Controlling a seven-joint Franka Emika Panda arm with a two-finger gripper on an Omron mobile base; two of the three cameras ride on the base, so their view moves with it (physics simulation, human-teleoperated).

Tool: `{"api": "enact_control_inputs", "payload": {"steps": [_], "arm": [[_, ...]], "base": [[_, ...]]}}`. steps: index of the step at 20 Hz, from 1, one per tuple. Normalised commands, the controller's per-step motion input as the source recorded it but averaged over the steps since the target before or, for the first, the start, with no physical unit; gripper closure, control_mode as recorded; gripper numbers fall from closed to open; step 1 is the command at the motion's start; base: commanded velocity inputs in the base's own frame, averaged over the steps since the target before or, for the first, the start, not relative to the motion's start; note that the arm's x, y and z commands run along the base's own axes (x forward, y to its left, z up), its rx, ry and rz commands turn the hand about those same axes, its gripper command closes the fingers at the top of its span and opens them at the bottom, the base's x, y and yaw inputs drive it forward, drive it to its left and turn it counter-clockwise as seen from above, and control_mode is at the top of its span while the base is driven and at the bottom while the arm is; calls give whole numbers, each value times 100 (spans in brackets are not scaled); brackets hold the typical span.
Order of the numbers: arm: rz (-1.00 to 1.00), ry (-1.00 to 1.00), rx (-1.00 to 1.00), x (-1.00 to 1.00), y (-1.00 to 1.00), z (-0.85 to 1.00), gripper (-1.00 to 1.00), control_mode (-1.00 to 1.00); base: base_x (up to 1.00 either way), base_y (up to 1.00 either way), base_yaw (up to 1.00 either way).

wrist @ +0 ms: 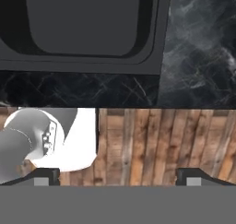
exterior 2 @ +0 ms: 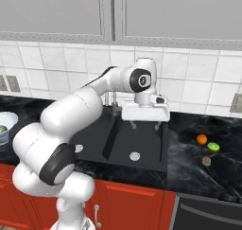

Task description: There is a mixed pile of frozen fruits and vegetables on the counter. Locate all the frozen vegetables and place the items in a bowl on the counter. Take all the frozen fruits and defrost them in a running sink.

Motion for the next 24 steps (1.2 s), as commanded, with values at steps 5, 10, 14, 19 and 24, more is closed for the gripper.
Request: {"api": "enact_control_inputs", "payload": {"steps": [5, 10, 14, 19, 24], "arm": [[0, -4, 15, 0, -88, -15, -100, -100], [1, -10, 14, 13, -78, -9, -100, -100], [5, -17, 15, 3, -34, -6, -100, -100], [5, -16, 6, 3, -3, -12, -100, -100], [0, -5, -1, 8, -7, -15, -100, -100]], "base": [[0, 0, 0], [0, 0, 0], [0, 0, 0], [0, 0, 0], [0, 0, 0]]}}
